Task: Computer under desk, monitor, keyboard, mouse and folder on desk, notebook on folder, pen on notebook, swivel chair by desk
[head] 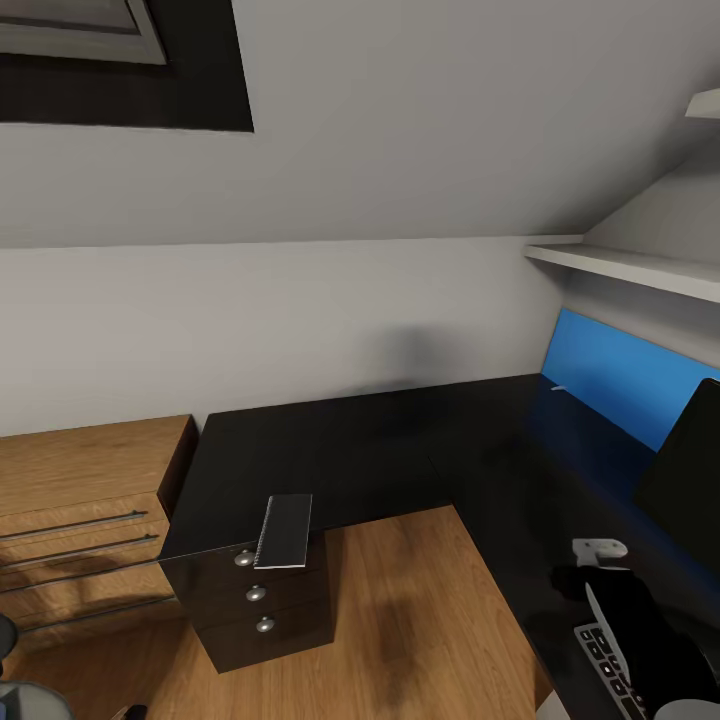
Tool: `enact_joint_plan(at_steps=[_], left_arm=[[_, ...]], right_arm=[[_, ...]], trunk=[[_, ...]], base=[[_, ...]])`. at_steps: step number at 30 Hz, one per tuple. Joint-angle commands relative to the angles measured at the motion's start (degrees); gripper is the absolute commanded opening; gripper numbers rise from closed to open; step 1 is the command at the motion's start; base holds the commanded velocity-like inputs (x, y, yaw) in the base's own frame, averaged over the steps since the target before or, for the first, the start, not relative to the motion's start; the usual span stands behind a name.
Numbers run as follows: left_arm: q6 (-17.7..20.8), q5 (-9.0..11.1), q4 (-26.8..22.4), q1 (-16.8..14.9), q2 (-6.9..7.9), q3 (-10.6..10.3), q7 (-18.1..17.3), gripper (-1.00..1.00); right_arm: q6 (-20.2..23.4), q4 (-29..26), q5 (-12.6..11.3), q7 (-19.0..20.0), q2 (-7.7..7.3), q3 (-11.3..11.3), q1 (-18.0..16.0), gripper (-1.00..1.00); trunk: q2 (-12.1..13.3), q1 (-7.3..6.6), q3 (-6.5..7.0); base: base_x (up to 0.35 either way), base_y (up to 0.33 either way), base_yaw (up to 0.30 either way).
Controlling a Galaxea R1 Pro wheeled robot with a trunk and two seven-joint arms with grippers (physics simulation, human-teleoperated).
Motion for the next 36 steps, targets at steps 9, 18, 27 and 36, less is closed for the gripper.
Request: enact_joint_plan(at_steps=[9, 18, 27, 36], left_arm=[[-0.2, 0.6, 0.0, 0.0, -0.02, -0.5, 0.1, 1.0], [-0.2, 0.6, 0.0, 0.0, -0.01, -0.5, 0.1, 1.0], [-0.2, 0.6, 0.0, 0.0, -0.01, -0.5, 0.1, 1.0], [-0.2, 0.6, 0.0, 0.0, 0.02, -0.5, 0.1, 1.0]], right_arm=[[-1.9, 0.2, 0.7, 1.1, -0.18, 0.8, 0.0, -1.0], [-4.0, 1.0, 1.9, 1.4, -0.36, 0.8, 0.0, -1.0], [-4.3, 2.3, 4.3, 1.4, -1.13, 0.8, 0.0, -1.0], [-4.4, 2.6, 4.4, 1.4, -1.18, 0.8, 0.0, -1.0]], trunk=[[-0.1, 0.01, -0.08], [-0.1, 0.01, -0.08], [-0.1, 0.01, -0.08], [-0.1, 0.01, -0.08]], base=[[0.0, 0.0, 0.0], [0.0, 0.0, 0.0], [-0.087, -0.056, 0.0], [-0.041, -0.027, 0.0]])
